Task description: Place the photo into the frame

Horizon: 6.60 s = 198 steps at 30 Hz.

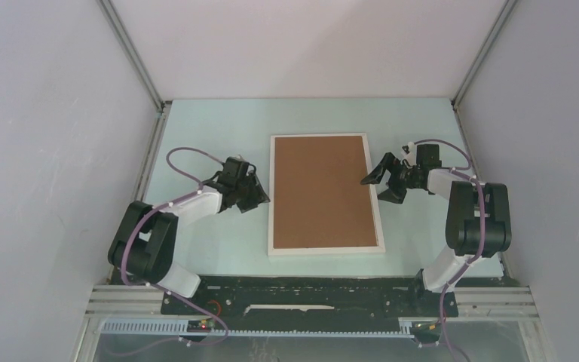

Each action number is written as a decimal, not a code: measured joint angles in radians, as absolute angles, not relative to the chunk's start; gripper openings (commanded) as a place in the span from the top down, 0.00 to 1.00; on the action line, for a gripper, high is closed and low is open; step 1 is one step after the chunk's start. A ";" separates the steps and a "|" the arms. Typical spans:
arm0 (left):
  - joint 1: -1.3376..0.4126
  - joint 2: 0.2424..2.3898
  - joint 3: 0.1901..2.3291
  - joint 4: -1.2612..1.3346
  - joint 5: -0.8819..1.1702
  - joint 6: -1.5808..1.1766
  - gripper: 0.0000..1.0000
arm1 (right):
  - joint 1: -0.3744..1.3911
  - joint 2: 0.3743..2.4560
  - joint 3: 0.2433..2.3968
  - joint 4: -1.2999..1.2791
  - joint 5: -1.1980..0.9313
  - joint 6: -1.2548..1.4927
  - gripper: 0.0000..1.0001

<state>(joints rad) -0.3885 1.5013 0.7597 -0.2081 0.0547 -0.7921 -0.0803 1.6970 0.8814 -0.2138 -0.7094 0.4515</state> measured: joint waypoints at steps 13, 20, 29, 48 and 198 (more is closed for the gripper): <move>-0.439 1.593 0.846 -0.249 0.051 -0.754 0.39 | -0.083 1.704 0.881 -0.200 -0.712 0.452 0.00; -0.471 1.558 0.846 -0.252 0.039 -0.732 0.35 | -0.085 1.718 0.881 -0.181 -0.677 0.451 0.00; -0.511 1.507 0.848 -0.274 -0.007 -0.734 0.32 | -0.091 1.718 0.882 -0.166 -0.663 0.450 0.00; -0.544 1.655 1.006 -0.485 -0.136 -0.679 0.00 | -0.092 1.718 0.882 -0.162 -0.659 0.449 0.00; -0.467 1.873 1.441 -0.553 -0.058 -0.611 0.02 | -0.082 1.947 1.188 -0.194 -0.681 0.517 0.16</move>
<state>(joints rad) -0.4675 1.8729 1.4406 -0.5533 -0.0582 -0.6109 -0.0818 1.9472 1.1877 -0.1944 -0.6811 0.5171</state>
